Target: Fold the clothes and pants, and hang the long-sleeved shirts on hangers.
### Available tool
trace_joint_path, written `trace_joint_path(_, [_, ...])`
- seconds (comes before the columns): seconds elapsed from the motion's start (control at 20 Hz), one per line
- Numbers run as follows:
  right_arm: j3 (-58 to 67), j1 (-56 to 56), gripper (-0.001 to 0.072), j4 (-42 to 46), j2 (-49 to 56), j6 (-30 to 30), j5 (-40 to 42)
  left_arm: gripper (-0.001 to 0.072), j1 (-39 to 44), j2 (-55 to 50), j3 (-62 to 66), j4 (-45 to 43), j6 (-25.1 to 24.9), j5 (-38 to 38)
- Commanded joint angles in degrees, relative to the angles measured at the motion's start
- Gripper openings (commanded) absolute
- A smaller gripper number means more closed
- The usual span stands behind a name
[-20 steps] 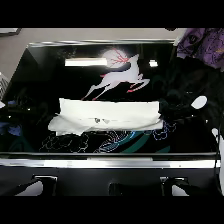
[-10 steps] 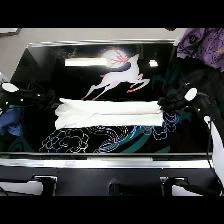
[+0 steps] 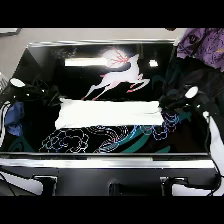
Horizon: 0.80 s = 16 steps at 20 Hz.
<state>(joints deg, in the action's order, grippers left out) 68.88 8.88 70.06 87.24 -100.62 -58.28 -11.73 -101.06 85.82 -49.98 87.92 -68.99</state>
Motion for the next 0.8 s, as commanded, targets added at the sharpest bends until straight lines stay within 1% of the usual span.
trace_joint_path(0.0, [2.9,8.3,0.0442,-5.2,1.1,1.7,-8.5,0.0551,-0.8,0.7,4.3,-5.6,4.7,0.0])
trace_joint_path(0.05, [2.9,11.3,0.0491,-9.6,2.4,5.0,-11.3,0.0551,-0.8,1.2,5.3,-7.5,4.7,-0.1])
trace_joint_path(0.1, [2.9,13.7,0.0527,-15.0,4.2,9.5,-14.3,0.0551,-0.8,1.6,6.1,-8.9,4.7,-0.5])
trace_joint_path(0.2, [2.9,15.6,0.0559,-22.6,7.7,16.6,-17.9,0.0551,-0.8,1.6,7.0,-9.1,4.7,-2.3])
trace_joint_path(0.3, [2.9,15.2,0.0567,-25.4,10.5,19.4,-17.6,0.0551,-0.5,1.6,7.1,-9.2,4.7,-3.8])
trace_joint_path(0.35, [2.9,14.7,0.0618,-26.8,11.7,20.6,-17.0,0.0551,-0.4,1.6,7.1,-9.2,4.7,-4.2])
trace_joint_path(0.45, [2.9,13.6,0.0616,-28.9,13.6,22.2,-15.6,0.055,-0.3,1.6,7.1,-9.2,4.7,-4.7])
trace_joint_path(0.6, [2.9,10.6,0.0613,-28.9,15.8,22.8,-13.2,0.055,0.0,1.6,7.1,-9.2,4.7,-4.7])
trace_joint_path(0.65, [2.9,9.5,0.0588,-29.0,16.5,22.8,-12.9,0.055,0.1,1.5,7.1,-9.2,4.7,-4.7])
trace_joint_path(0.7, [2.9,8.1,0.0497,-28.9,17.0,23.1,-12.7,0.055,0.3,1.5,7.1,-9.1,4.7,-4.9])
trace_joint_path(0.75, [2.9,6.8,0.0384,-28.9,17.2,23.8,-12.1,0.055,0.5,1.5,7.1,-9.1,4.7,-5.0])
